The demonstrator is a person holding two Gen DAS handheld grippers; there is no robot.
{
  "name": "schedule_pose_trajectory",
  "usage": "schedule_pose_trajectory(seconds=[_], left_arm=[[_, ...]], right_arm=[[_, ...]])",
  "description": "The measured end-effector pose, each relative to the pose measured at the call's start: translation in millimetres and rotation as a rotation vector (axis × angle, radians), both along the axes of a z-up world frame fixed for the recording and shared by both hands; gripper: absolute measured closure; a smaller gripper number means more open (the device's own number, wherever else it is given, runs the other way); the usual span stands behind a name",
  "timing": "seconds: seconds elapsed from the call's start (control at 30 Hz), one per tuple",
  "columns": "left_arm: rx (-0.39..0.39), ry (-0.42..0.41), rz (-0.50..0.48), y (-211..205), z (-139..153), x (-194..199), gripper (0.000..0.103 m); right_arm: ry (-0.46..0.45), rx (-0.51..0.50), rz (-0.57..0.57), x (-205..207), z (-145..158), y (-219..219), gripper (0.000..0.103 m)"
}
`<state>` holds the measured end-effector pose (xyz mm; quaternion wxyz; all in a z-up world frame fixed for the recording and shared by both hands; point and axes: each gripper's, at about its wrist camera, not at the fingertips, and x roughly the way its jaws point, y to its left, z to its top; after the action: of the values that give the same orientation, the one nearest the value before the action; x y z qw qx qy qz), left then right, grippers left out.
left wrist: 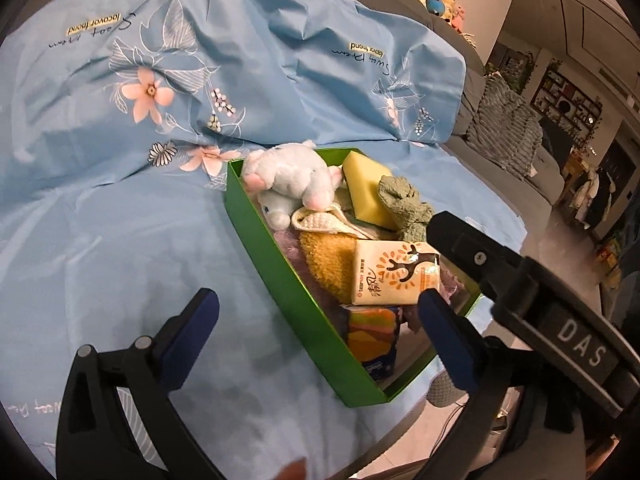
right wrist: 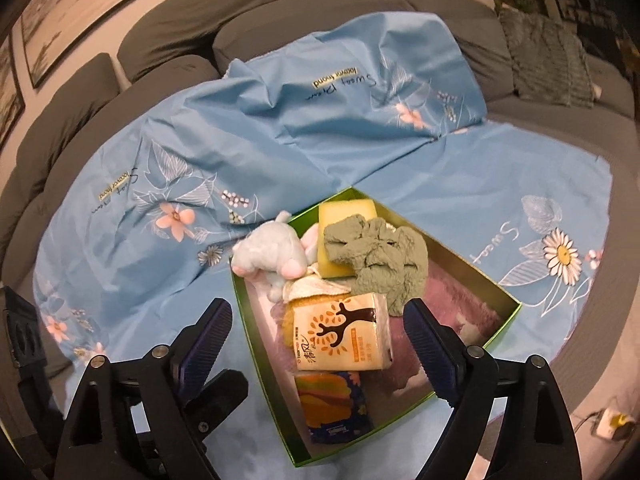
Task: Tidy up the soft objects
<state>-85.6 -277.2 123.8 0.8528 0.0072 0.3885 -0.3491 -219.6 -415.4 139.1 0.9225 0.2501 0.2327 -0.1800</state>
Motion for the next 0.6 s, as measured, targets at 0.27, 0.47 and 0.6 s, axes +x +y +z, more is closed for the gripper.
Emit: schedule_pose_trajectory(seconds=[0.27, 0.47, 0.6], left_arm=[[0.002, 0.011, 0.004, 1, -2, -3, 0.003], [-0.004, 0.028, 0.003, 0, -4, -4, 0.003], [-0.003, 0.033, -0.007, -1, -3, -7, 0.003]], right_arm=[[0.007, -0.074, -0.060, -5, 6, 11, 0.014], [0.033, -0.074, -0.096, -4, 5, 13, 0.014], [0.043, -0.073, -0.115, -4, 5, 13, 0.014]])
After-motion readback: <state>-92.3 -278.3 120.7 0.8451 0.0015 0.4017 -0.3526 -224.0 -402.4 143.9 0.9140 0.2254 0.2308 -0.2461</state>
